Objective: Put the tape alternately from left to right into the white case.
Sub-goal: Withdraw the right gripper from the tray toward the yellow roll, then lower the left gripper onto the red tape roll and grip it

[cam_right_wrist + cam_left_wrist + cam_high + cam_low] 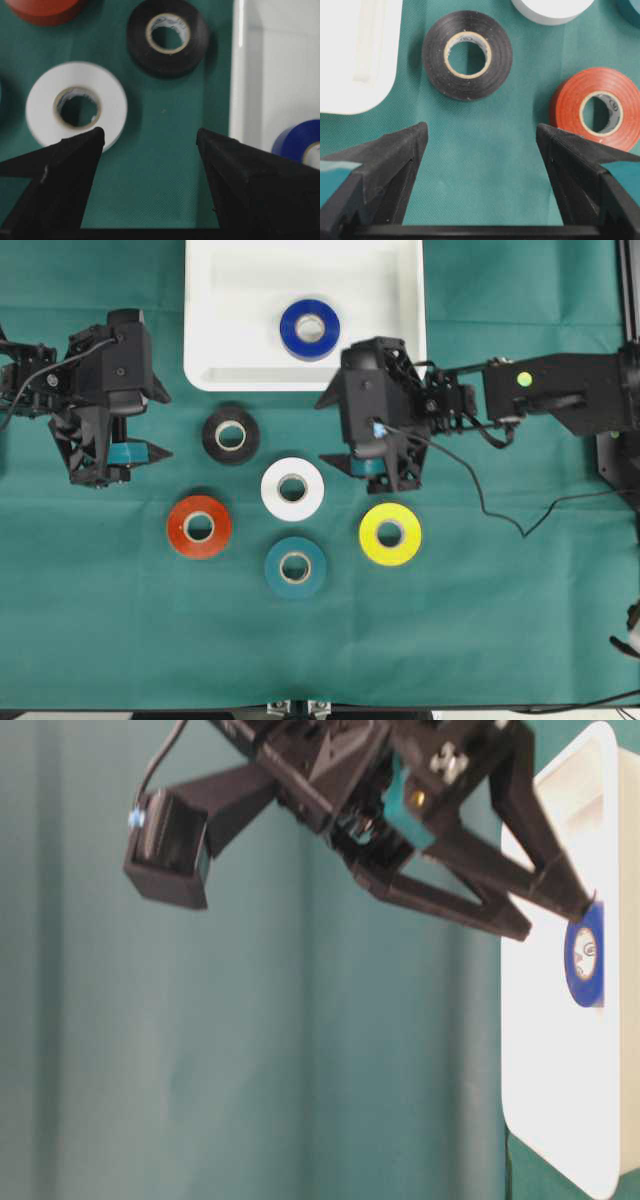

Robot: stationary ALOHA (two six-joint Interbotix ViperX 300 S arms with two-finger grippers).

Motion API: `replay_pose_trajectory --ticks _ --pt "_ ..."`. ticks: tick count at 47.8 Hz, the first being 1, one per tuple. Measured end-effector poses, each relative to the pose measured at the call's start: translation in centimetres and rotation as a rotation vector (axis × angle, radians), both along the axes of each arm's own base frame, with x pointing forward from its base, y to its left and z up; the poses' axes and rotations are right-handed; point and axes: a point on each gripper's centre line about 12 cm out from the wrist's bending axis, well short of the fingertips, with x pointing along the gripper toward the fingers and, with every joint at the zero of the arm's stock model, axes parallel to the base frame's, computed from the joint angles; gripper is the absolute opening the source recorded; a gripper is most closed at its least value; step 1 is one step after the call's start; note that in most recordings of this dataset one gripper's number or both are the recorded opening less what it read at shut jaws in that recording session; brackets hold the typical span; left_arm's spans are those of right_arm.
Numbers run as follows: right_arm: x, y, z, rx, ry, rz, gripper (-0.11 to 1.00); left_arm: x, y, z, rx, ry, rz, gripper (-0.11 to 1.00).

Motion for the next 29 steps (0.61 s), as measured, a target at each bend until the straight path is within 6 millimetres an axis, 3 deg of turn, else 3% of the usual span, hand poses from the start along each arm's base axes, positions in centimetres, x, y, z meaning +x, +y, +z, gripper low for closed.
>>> replay_pose_trajectory --ticks 15,29 --pt "-1.9 1.1 -0.5 0.002 0.009 0.031 0.81 0.0 0.0 0.0 -0.001 -0.001 0.003 0.81" --pt "-2.1 1.3 -0.6 0.007 -0.021 0.040 0.81 0.0 0.0 0.0 -0.018 -0.001 0.022 0.81"
